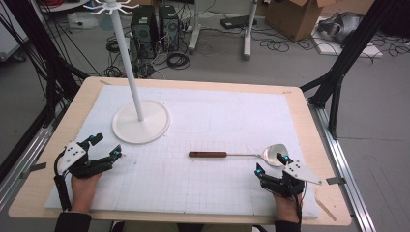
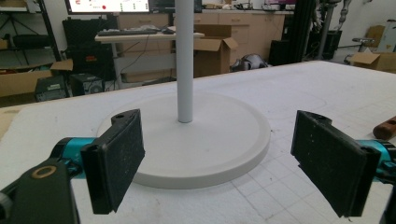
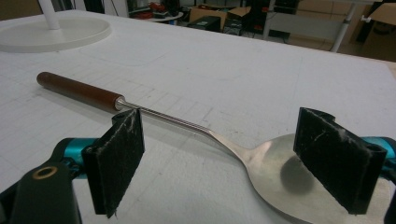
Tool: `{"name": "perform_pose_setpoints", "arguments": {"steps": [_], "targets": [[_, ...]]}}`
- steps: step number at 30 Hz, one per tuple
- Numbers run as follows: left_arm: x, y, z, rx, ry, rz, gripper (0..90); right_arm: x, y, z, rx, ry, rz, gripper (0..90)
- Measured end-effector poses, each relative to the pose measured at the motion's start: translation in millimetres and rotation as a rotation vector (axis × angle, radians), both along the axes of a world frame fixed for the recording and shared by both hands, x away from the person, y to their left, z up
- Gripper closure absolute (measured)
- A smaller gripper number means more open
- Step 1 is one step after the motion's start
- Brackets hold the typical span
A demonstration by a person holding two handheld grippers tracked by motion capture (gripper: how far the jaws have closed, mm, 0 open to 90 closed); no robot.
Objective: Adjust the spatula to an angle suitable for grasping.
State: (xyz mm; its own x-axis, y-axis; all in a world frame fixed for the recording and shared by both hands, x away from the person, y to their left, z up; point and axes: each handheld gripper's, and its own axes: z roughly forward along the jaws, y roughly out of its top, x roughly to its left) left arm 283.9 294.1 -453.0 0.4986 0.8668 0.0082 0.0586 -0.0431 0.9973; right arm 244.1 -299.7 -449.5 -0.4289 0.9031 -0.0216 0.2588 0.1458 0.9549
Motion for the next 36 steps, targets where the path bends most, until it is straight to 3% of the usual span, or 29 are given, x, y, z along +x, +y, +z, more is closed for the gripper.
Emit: {"name": "perform_pose_setpoints", "arguments": {"steps": [12,21,23,26,27,29,33,35,36], "targets": [[-0.1,0.2,-0.1,-0.006,0.000,0.012,18.0,-0.7,-0.4,0.1,0.009,0.005,-0.008,15.2],[-0.8,-0.1,-0.1,0.000,-0.005,0.002,18.0,-0.8,1.0,0.3,-0.004,-0.002,-0.071,16.4],[-0.7,0.9,-0.3,-0.009,-0.006,0.000,18.0,-3.7,1.2,0.3,-0.003,-0.027,-0.068,25.0],[-0.6,0.9,-0.2,-0.009,-0.005,-0.001,18.0,-5.8,0.6,0.6,0.007,-0.043,-0.063,25.9],[-0.6,0.9,-0.2,-0.007,-0.006,-0.001,18.3,-6.3,-1.2,1.8,0.046,-0.012,-0.056,27.4],[-0.4,1.0,-0.1,-0.010,-0.004,-0.002,18.5,-7.4,-3.3,4.3,0.053,-0.004,-0.056,31.7],[-0.4,1.0,-0.1,-0.008,-0.003,-0.003,19.7,-16.4,-12.6,12.3,0.046,-0.015,-0.113,40.8],[-0.4,0.9,-0.1,-0.008,-0.003,-0.003,19.7,-22.4,-23.9,15.2,0.044,-0.011,-0.177,44.3],[-0.4,0.9,-0.1,-0.007,-0.004,-0.003,19.7,-22.4,-23.9,15.2,0.044,-0.011,-0.177,44.3]]}}
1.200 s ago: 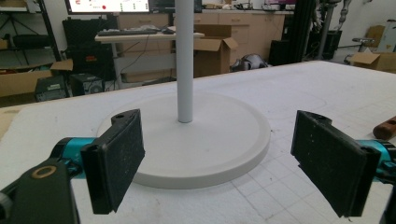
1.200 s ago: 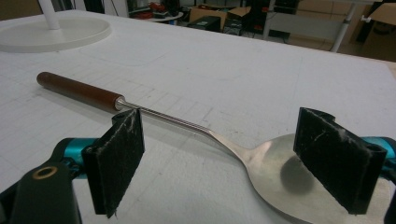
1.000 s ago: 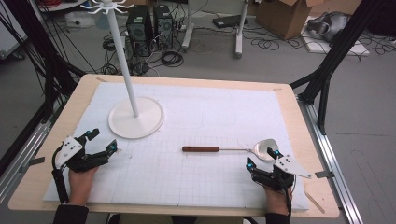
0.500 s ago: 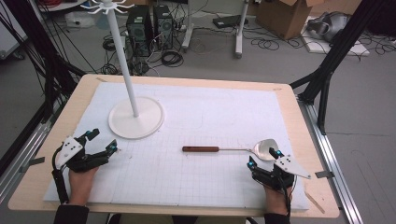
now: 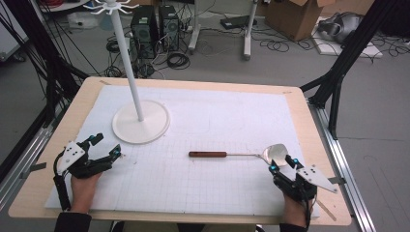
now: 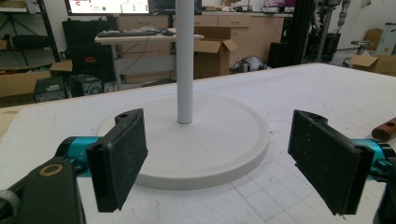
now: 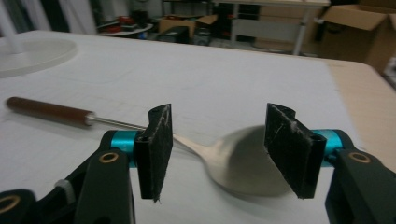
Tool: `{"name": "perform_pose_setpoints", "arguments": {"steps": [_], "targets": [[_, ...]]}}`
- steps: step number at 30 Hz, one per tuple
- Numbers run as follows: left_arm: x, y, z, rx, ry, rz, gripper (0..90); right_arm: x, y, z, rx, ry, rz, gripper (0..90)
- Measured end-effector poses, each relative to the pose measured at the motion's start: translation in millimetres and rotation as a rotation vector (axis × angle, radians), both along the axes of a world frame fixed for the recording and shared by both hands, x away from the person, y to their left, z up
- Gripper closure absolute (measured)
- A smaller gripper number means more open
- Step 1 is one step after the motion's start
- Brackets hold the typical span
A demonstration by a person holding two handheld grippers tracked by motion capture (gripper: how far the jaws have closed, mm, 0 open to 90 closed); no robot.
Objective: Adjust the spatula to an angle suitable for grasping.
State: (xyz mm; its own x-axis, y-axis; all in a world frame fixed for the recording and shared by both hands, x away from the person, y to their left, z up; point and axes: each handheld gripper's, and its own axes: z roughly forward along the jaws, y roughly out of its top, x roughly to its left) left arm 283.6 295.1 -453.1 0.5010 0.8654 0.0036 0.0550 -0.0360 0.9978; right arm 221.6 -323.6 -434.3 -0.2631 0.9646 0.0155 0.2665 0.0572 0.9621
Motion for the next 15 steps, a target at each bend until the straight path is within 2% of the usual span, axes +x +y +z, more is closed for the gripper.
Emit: {"name": "perform_pose_setpoints", "arguments": {"steps": [1,3,4,6,7,8,15], "targets": [[-0.1,-0.1,0.1,0.001,0.001,0.001,19.8,-6.5,-10.5,2.0,-0.016,0.002,-0.056,52.1],[-0.1,-0.1,0.1,0.001,0.001,0.001,19.8,-12.7,-21.0,2.9,-0.023,0.022,-0.099,66.7],[-0.1,-0.1,0.1,0.001,0.001,0.001,19.8,-12.7,-21.0,2.9,-0.023,0.022,-0.099,66.7],[-0.1,0.0,0.1,0.004,0.001,0.002,19.9,-16.5,-31.7,-0.3,-0.007,0.070,-0.142,80.1],[-0.1,0.0,0.1,0.004,0.001,0.002,20.0,-16.5,-31.7,-0.3,-0.007,0.070,-0.142,80.1],[-0.1,-0.1,0.1,0.002,0.001,0.003,19.9,-15.6,-34.0,-4.0,-0.010,0.102,-0.147,88.1],[-0.1,-0.1,0.1,0.005,0.000,0.002,20.0,-1.3,-22.4,-12.9,-0.095,0.225,-0.145,89.3]]}}
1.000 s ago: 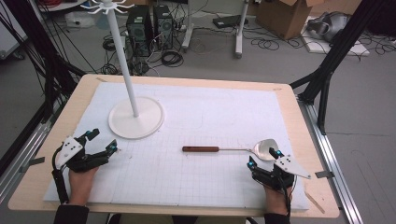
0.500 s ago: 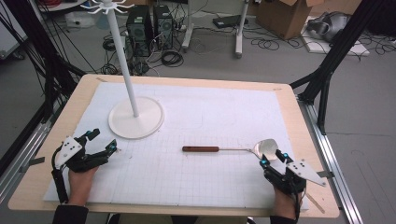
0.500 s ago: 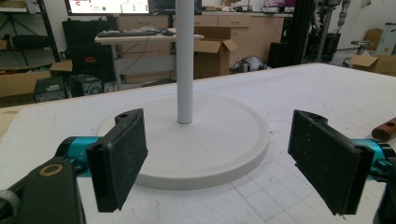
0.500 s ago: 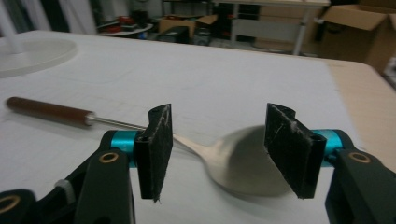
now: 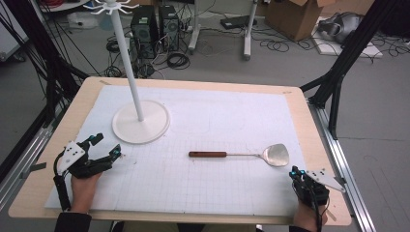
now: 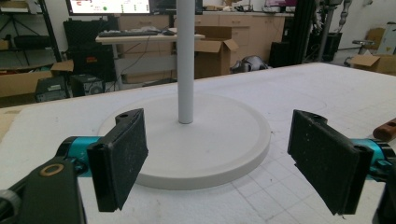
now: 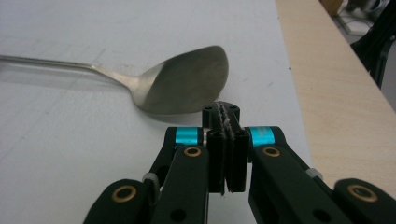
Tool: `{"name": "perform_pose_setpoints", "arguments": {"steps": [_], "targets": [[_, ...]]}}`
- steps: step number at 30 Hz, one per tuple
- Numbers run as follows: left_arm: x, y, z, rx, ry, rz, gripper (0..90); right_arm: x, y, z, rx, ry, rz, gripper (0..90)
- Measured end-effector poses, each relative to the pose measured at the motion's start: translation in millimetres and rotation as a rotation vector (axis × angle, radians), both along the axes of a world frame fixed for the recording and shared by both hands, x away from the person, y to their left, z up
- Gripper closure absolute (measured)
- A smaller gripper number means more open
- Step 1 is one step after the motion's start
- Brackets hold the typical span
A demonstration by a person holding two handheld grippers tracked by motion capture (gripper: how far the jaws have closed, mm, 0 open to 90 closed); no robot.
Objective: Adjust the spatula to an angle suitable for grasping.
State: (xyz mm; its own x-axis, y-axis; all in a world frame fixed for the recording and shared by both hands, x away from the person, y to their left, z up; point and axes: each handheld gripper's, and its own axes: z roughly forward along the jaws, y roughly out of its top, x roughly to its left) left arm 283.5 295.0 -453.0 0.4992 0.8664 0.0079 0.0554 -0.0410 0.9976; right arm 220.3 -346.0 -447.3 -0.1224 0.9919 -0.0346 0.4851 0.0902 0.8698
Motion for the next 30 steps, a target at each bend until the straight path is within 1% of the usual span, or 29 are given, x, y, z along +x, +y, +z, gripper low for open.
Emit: {"name": "perform_pose_setpoints", "arguments": {"steps": [2,4,5,9,10,11,12,13,15,19,20,21,22,24,26,27,28,30], "targets": [[0.0,-0.5,-0.1,-0.003,-0.001,0.001,20.1,5.7,1.8,-0.7,-0.025,0.038,-0.001,89.2],[-0.1,-0.6,-0.2,-0.003,-0.001,0.001,20.2,11.2,3.4,-0.8,-0.034,0.067,-0.009,89.3],[-0.1,-0.5,-0.1,-0.002,0.000,0.000,20.1,13.3,3.4,-1.0,-0.042,0.073,-0.006,89.2],[-0.1,-0.7,-0.1,-0.003,0.000,0.003,20.2,27.1,5.5,-3.5,-0.072,0.143,0.000,89.2],[-0.1,-0.7,-0.1,-0.003,0.000,0.003,20.1,27.1,5.5,-3.5,-0.072,0.143,0.000,89.2],[-0.2,-0.6,-0.1,-0.001,0.000,0.004,20.1,32.4,5.1,-3.6,-0.075,0.151,0.010,89.3],[-0.2,-0.7,-0.1,0.001,0.000,0.004,20.1,32.4,5.1,-3.6,-0.075,0.151,0.010,89.3],[-0.3,-0.9,-0.1,0.001,-0.001,0.005,20.1,37.6,5.6,-2.3,-0.076,0.162,0.018,89.2],[-0.3,-0.8,-0.1,0.002,0.000,0.005,20.1,41.9,7.3,-0.9,-0.085,0.174,0.020,89.2],[-0.3,-0.9,-0.1,0.001,-0.001,0.005,20.2,43.4,6.6,1.0,-0.090,0.180,0.001,89.2],[-0.3,-0.9,-0.1,0.001,-0.001,0.005,20.1,38.7,3.3,0.5,-0.066,0.165,-0.026,89.2],[-0.3,-0.9,-0.1,0.003,-0.002,0.005,20.2,36.2,1.1,0.0,-0.057,0.159,-0.031,89.2],[-0.3,-0.9,-0.1,0.003,-0.002,0.005,20.1,36.2,1.1,0.0,-0.057,0.159,-0.031,89.2],[-0.3,-1.0,-0.1,0.003,-0.002,0.005,20.2,31.8,-4.0,1.1,-0.051,0.141,-0.045,89.2],[-0.4,-1.1,-0.1,0.003,-0.002,0.005,20.2,32.3,-6.9,5.2,-0.067,0.119,-0.031,89.2],[-0.3,-1.1,-0.1,0.003,-0.002,0.006,20.2,34.0,-7.3,7.3,-0.068,0.113,-0.021,89.1],[-0.4,-1.0,-0.1,0.003,-0.002,0.006,20.2,36.9,-8.5,8.8,-0.079,0.108,-0.008,89.2],[-0.3,-0.9,-0.1,0.003,-0.002,0.006,20.2,43.6,-9.7,10.6,-0.088,0.123,0.015,89.2]]}}
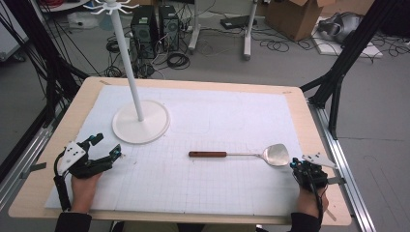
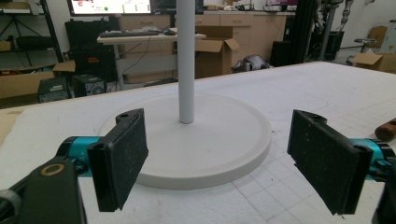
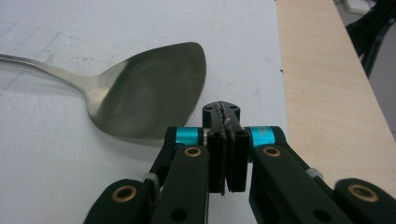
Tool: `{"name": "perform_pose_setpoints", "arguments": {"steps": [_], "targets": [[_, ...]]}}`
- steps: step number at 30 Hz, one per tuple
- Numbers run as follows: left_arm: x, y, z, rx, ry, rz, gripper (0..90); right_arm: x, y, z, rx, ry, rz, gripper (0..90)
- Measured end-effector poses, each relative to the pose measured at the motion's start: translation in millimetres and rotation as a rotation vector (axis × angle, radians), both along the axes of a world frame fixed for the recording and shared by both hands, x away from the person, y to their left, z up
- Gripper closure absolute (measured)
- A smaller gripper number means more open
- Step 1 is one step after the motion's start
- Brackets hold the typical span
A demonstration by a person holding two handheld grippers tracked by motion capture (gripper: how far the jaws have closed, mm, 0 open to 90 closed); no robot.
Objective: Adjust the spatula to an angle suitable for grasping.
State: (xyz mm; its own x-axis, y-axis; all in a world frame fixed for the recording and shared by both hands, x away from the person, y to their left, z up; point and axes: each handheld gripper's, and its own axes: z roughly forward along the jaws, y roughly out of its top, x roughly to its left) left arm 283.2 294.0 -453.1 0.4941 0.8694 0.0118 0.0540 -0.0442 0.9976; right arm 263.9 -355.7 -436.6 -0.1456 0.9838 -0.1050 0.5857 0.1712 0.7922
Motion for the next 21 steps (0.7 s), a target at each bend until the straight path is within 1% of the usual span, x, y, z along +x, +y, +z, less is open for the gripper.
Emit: {"name": "perform_pose_setpoints", "arguments": {"steps": [3,5,10,11,13,14,18,21], "targets": [[0.0,0.0,0.0,-0.002,0.001,0.000,20.2,8.5,1.2,0.1,-0.028,0.023,0.042,89.2],[0.0,0.0,0.0,0.000,0.000,0.000,20.3,12.4,1.7,-0.2,-0.028,0.028,0.066,89.2],[0.0,0.0,0.0,0.000,0.000,0.000,20.2,16.8,-0.2,1.0,-0.029,0.033,0.078,89.2],[0.0,0.0,0.0,0.000,0.000,0.001,20.3,17.9,-2.3,1.0,-0.018,0.042,0.085,89.2],[0.0,-0.1,0.0,0.000,0.000,0.001,20.4,19.1,-3.1,0.0,-0.019,0.049,0.087,89.2],[0.0,-0.1,0.0,0.000,0.000,0.000,20.4,20.6,-5.2,-1.4,-0.013,0.060,0.089,89.2],[0.0,-0.1,0.0,0.000,0.001,0.001,20.4,18.8,-6.6,-0.1,0.019,0.041,0.109,89.2],[0.0,-0.2,0.0,0.000,0.000,0.001,20.5,19.2,-5.4,-1.3,0.046,0.055,0.142,89.2]]}}
